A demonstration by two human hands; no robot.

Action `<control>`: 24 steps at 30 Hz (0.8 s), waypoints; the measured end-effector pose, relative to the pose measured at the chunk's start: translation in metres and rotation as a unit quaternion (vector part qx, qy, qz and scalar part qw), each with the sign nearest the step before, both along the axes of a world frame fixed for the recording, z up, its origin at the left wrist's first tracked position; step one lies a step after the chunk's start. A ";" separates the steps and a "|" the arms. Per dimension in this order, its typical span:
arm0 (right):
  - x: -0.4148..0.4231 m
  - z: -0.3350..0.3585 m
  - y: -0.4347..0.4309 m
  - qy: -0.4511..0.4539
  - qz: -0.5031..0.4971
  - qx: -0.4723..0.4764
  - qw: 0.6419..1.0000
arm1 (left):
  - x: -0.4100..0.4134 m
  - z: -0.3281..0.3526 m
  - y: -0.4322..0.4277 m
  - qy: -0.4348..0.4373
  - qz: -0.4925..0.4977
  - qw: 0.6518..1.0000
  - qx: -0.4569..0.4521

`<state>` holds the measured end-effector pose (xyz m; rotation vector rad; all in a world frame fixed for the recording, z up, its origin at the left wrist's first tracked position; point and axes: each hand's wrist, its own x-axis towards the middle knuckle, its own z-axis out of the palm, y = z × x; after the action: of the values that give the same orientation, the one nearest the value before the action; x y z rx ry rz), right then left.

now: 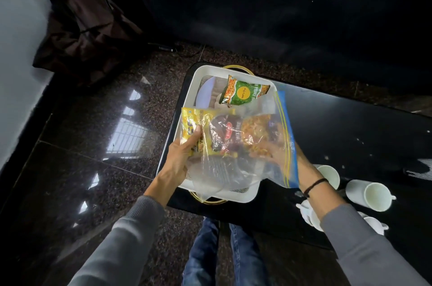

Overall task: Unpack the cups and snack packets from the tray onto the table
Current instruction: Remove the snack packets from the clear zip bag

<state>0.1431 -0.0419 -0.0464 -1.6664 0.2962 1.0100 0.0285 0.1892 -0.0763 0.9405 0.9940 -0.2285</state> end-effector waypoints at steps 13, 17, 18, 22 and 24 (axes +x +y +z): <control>0.007 0.034 -0.041 -0.131 -0.187 -0.068 0.971 | -0.022 0.000 0.007 0.067 -0.037 0.997 0.009; 0.009 0.056 -0.051 -0.191 -0.231 -0.069 0.952 | -0.028 0.007 0.008 0.086 -0.051 0.995 0.004; 0.010 0.061 -0.052 -0.210 -0.242 -0.060 0.945 | -0.028 0.009 0.009 0.088 -0.052 0.995 0.003; 0.013 0.074 -0.049 -0.224 -0.278 -0.010 0.934 | -0.034 0.017 0.012 0.102 -0.076 0.992 0.023; 0.015 0.075 -0.039 -0.223 -0.269 -0.003 0.937 | -0.036 0.020 0.013 0.112 -0.117 0.986 0.042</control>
<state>0.1581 -0.0812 0.0290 -1.6390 0.4192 0.2133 -0.0076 0.2022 -0.0563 1.1265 1.1052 -0.5023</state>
